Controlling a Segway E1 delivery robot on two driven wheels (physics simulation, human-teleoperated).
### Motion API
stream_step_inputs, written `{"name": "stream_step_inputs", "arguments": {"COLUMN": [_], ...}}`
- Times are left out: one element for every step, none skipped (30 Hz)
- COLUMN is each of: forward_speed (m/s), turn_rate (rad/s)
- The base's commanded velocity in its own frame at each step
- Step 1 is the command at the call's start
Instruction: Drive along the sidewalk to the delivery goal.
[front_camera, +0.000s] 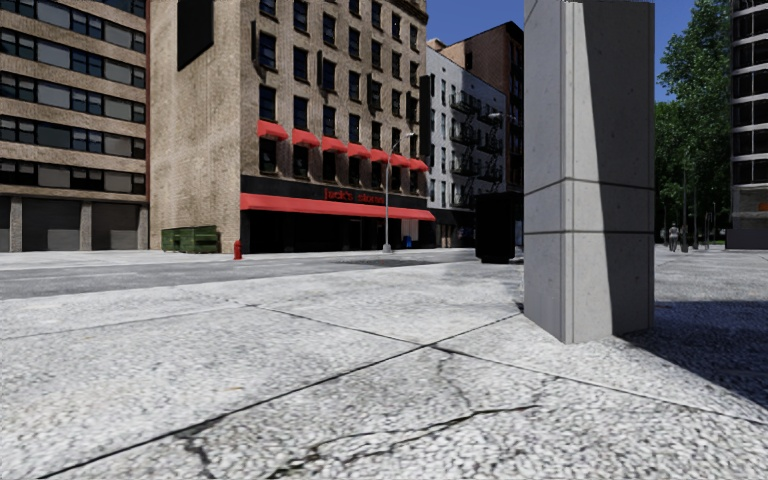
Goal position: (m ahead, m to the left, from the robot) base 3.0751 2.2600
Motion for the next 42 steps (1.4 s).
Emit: {"name": "stream_step_inputs", "arguments": {"forward_speed": [2.00,2.00,2.00,2.00,2.00,2.00,2.00,2.00,2.00,2.00,2.00,1.93,1.85,1.77,1.72,1.68,1.64,1.63,1.63,1.63,1.63,1.63,1.63,1.63,1.67,1.73,1.76,1.80,1.84,1.86,1.87,1.87,1.87,1.87,1.87,1.87,1.87,1.87,1.83,1.79,1.75,1.66], "turn_rate": [0.00,0.00,0.00,0.00,0.00,0.06,0.31,0.56,0.69,0.73,0.74,0.74,0.74,0.74,0.74,0.74,0.74,0.35,0.11,0.01,0.00,0.00,0.00,0.00,0.00,0.00,0.00,0.00,0.00,0.00,0.03,0.17,0.34,0.55,0.72,0.79,0.79,0.89,0.94,0.95,0.95,0.95]}}
